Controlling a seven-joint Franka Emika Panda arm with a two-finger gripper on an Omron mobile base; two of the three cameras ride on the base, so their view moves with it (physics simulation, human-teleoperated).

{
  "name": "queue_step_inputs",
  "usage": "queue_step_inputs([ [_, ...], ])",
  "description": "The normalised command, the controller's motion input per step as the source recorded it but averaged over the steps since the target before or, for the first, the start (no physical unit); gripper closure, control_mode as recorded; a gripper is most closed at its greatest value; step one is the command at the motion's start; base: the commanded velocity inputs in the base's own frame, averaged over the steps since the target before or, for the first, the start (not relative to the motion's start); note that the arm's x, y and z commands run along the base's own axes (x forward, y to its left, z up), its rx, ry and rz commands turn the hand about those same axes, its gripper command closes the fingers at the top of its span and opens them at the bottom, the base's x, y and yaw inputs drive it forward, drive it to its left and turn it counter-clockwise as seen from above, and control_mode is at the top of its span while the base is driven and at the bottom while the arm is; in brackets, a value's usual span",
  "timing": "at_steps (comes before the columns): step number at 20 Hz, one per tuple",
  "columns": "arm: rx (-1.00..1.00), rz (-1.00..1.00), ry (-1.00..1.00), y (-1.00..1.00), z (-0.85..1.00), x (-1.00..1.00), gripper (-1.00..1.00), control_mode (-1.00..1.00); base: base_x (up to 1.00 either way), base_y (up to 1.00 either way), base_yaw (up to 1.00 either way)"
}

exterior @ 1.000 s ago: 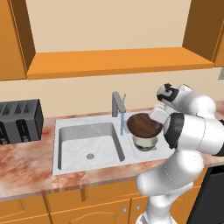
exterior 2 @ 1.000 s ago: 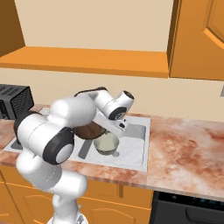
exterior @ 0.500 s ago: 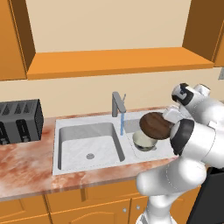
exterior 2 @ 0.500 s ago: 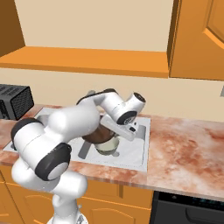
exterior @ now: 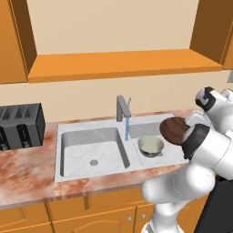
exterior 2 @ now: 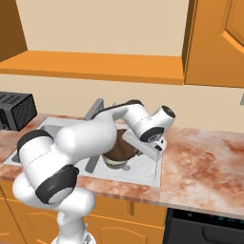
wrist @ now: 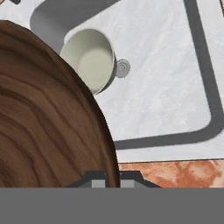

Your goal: Rinse each bowl for a few seconds and place them down in the sink or on the counter.

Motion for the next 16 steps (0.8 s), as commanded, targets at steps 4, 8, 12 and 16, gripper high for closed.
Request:
queue_step_inputs([
  [4,0.04,-0.2,0.03,-0.56,0.01,-0.28,1.0,-1.0,0.0,0.0,0.0],
  [8,0.05,-0.24,0.01,-0.54,0.0,-0.15,1.0,-1.0,0.0,0.0,0.0],
  [12,0.01,-0.25,0.04,-0.49,0.0,-0.03,1.0,-1.0,0.0,0.0,0.0],
  [16,0.0,-0.25,0.03,-0.4,0.0,0.0,1.0,-1.0,0.0,0.0,0.0],
])
